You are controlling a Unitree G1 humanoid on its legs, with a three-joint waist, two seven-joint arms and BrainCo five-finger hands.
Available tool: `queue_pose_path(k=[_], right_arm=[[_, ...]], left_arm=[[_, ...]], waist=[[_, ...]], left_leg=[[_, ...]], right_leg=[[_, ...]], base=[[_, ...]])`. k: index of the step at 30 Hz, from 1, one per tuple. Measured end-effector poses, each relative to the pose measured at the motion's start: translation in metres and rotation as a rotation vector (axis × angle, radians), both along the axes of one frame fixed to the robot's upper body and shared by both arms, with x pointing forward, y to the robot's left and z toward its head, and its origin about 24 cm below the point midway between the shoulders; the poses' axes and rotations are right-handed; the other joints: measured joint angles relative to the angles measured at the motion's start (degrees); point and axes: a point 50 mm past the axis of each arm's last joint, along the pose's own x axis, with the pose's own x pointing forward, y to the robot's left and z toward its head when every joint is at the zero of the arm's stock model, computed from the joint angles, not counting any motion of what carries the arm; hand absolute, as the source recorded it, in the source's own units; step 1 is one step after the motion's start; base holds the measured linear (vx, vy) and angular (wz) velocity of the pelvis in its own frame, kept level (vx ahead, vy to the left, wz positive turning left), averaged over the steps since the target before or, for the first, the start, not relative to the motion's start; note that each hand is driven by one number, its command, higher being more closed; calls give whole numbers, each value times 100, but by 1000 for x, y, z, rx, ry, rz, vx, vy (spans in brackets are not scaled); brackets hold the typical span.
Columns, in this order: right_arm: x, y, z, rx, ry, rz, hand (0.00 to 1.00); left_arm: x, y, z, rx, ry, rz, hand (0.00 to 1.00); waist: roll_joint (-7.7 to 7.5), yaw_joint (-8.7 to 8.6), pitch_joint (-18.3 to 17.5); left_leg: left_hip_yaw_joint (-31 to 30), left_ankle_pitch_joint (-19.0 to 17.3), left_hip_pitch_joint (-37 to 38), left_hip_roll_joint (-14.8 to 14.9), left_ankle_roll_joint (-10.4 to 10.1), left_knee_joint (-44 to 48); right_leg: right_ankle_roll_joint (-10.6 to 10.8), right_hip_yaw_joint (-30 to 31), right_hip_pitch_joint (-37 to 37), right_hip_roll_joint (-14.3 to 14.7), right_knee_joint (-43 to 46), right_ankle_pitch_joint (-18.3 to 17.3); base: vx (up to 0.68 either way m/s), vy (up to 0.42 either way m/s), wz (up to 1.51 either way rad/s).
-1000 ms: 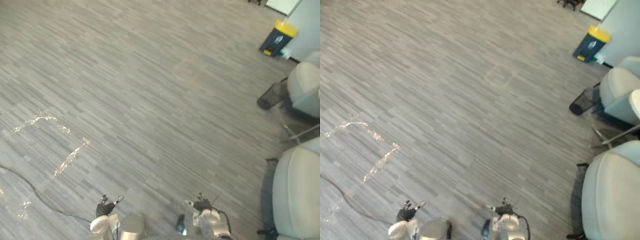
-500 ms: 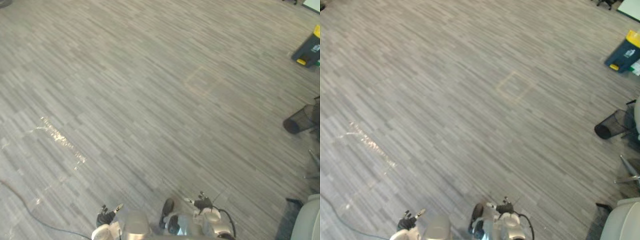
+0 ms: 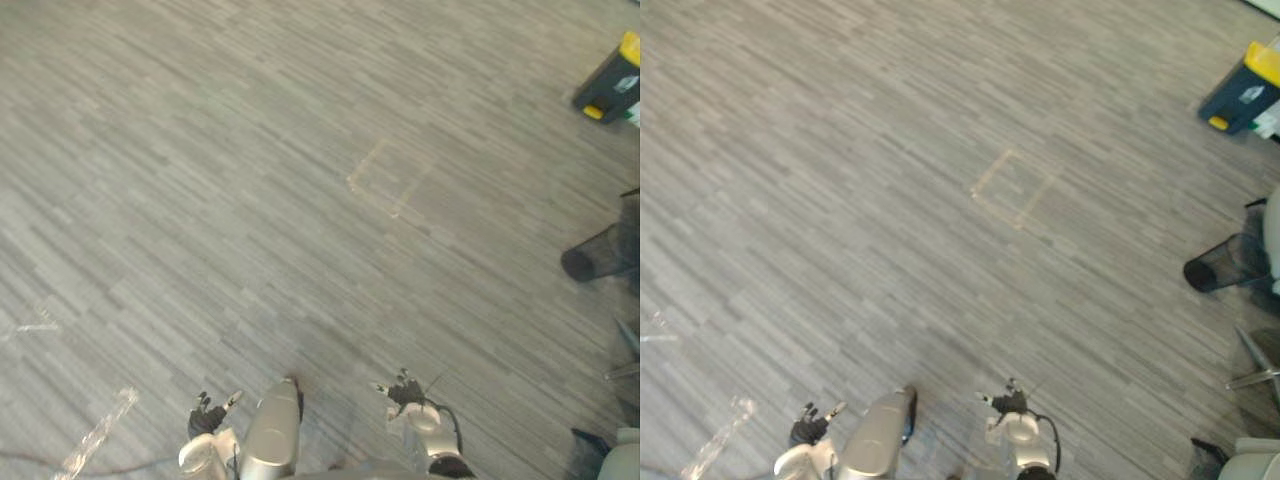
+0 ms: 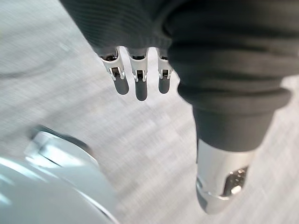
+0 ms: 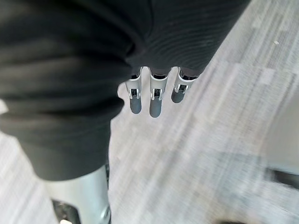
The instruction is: Organize the slippers on the shoe rack
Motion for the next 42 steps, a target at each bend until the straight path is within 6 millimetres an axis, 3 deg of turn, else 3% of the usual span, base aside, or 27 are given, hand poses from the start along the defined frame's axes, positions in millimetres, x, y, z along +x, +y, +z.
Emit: queue_pose_path(k=[1,4,5,7,9,10,11,12,13,14,16,19,21,22,23,24,25,26,27,29,31,32,34,37,38,40,42], right_arm=[[1,0,0,2,-4,3,0],[3,-1,2,0,-18,-3,0],[2,-2,2,-2,-18,-6,0],[2,-2,2,-1,-15,-5,0],[-8,-2,-3,3,23,-8,0],[-14,-1,-6,5,43,-8,0],[-16,-4,-7,1,58,-15,0],[-14,-3,-6,3,46,-18,0],[-10,0,-5,5,33,1,0],[-6,1,-3,4,19,5,0],[-8,2,-5,7,40,6,0],[0,3,-2,2,21,10,0],[5,3,0,0,9,14,0],[8,3,1,1,3,14,0],[8,3,1,1,6,14,0],[5,3,0,1,14,15,0],[5,3,0,1,14,15,0],[2,3,-2,2,22,12,0],[2,3,-2,1,22,12,0],[7,1,2,-2,-8,5,0],[4,-1,1,-1,0,-5,0],[-5,-2,-3,1,24,-17,0],[-11,-4,-5,3,38,-24,0],[-10,-4,-4,4,35,-25,0],[-9,-4,-4,4,34,-27,0],[-8,-7,-4,4,29,-40,0],[-7,-6,-3,8,28,-35,0]], left_arm=[[6,0,2,1,-14,-2,0],[12,-2,3,-5,-22,-10,0],[12,-3,1,-10,-10,-12,0],[9,-2,0,-10,0,-8,0],[-3,1,-5,-5,30,4,0],[-5,2,-5,-1,35,4,0],[-11,0,-9,-12,62,14,0],[-19,-2,-12,-23,82,29,0],[-24,-2,-14,-23,95,36,0],[-25,-3,-14,-27,99,34,0],[-17,-6,-12,-29,83,14,0],[-15,-3,-8,-2,64,-19,0],[-13,0,-7,8,56,-21,0],[-14,1,-7,5,55,-7,0],[-15,1,-7,2,56,0,0],[-21,2,-9,2,68,11,0],[-21,2,-9,2,68,11,0],[-31,2,-12,0,95,18,0],[-31,3,-12,3,97,20,0],[-32,2,-13,3,107,16,0],[-34,1,-15,0,118,14,0],[-31,3,-14,6,115,10,0],[-22,4,-10,11,85,7,0],[-10,1,-7,6,56,-2,0],[-9,1,-8,2,59,-5,0],[-10,-1,-11,-11,77,-13,0],[-10,-1,-11,-11,73,-28,0]], waist=[[13,-20,8],[5,-156,8],[-9,-213,1],[-50,-248,-30],[-36,-345,-323],[-107,-403,-380],[55,-456,-483],[215,-458,-576],[259,-417,-599],[330,-344,-580],[238,-246,-501],[43,-181,-409],[85,-156,-340],[108,-56,-155],[107,4,-117],[75,54,-120],[75,58,-122],[-25,114,-157],[-75,146,-171],[-89,179,-172],[-30,146,-128],[37,63,-93],[15,-30,-116],[26,-70,-107],[9,-68,-107],[-18,-138,-99],[-20,-209,-111]], left_leg=[[15,-103,265,137,-25,-153],[22,-411,592,311,-199,-231],[22,-544,798,288,-295,-299],[13,-662,1141,218,-497,-454],[-226,-883,1525,314,-898,-561],[-340,-896,1519,309,-924,-425],[-622,-923,1269,534,-999,478],[-690,-618,894,755,-1027,1362],[-665,-154,533,886,-733,2288],[-672,-20,211,1011,-625,2937],[-552,-414,-578,974,-701,3536],[-507,-542,-1185,462,-652,2424],[-788,-376,-1633,144,-560,1430],[-956,103,-1841,-58,-635,596],[-954,323,-1883,-94,-630,445],[-956,858,-1909,-152,-610,204],[-955,882,-1910,-153,-611,206],[-745,993,-1903,-169,-370,459],[-679,877,-1893,-176,-330,491],[-401,446,-1502,-66,-135,643],[-279,162,-1011,3,-83,679],[-181,-37,-488,46,-42,616],[-126,-177,15,109,-17,366],[88,-366,582,435,-152,-15],[245,-482,781,492,-235,-123],[429,-615,1121,434,-365,-264],[429,-696,1460,369,-514,-432]], right_leg=[[-155,-259,-368,7,-255,-93],[-159,-727,-900,147,-1867,-1],[-82,-715,-993,257,-2903,212],[-127,-596,-1018,379,-3866,500],[-525,-737,-952,550,-4073,805],[-625,-833,-845,563,-4156,918],[-1178,-948,-621,817,-4142,1173],[-1291,-928,-532,1061,-4163,1008],[-1352,-785,-323,1254,-4336,842],[-1403,-649,-156,1417,-4462,804],[-1489,-353,414,1537,-4829,719],[-1415,163,1210,1419,-5364,579],[-1362,391,1452,1386,-5470,415],[-1262,555,1679,1299,-5451,226],[-1218,623,1748,1267,-5446,156],[-1042,750,1827,1199,-5401,-74],[-1034,753,1828,1197,-5397,-82],[-773,850,1870,1072,-5183,-396],[-711,865,1877,1025,-5071,-444],[-368,818,1378,851,-3371,-475],[-46,647,916,680,-1807,-170],[-58,321,605,403,-564,-120],[-189,-113,161,156,-63,-199],[-250,-915,-500,188,-1140,-219],[-248,-1137,-646,299,-2033,-113],[-129,-1123,-733,485,-3502,249],[-274,-997,-653,610,-4121,517]], base=[[404,40,-6],[413,0,-3],[341,-36,8],[556,-89,24],[712,-193,78],[714,-229,96],[683,-216,44],[648,-215,2],[486,-147,-60],[464,-124,-70],[658,-148,-55],[522,-35,-56],[436,131,-58],[271,162,-44],[384,248,-54],[246,164,-31],[468,247,-35],[380,158,-21],[606,214,-50],[555,208,-63],[447,224,-35],[397,173,-7],[395,123,-3],[405,64,-37],[449,39,-53],[406,14,-32],[468,-28,19]])
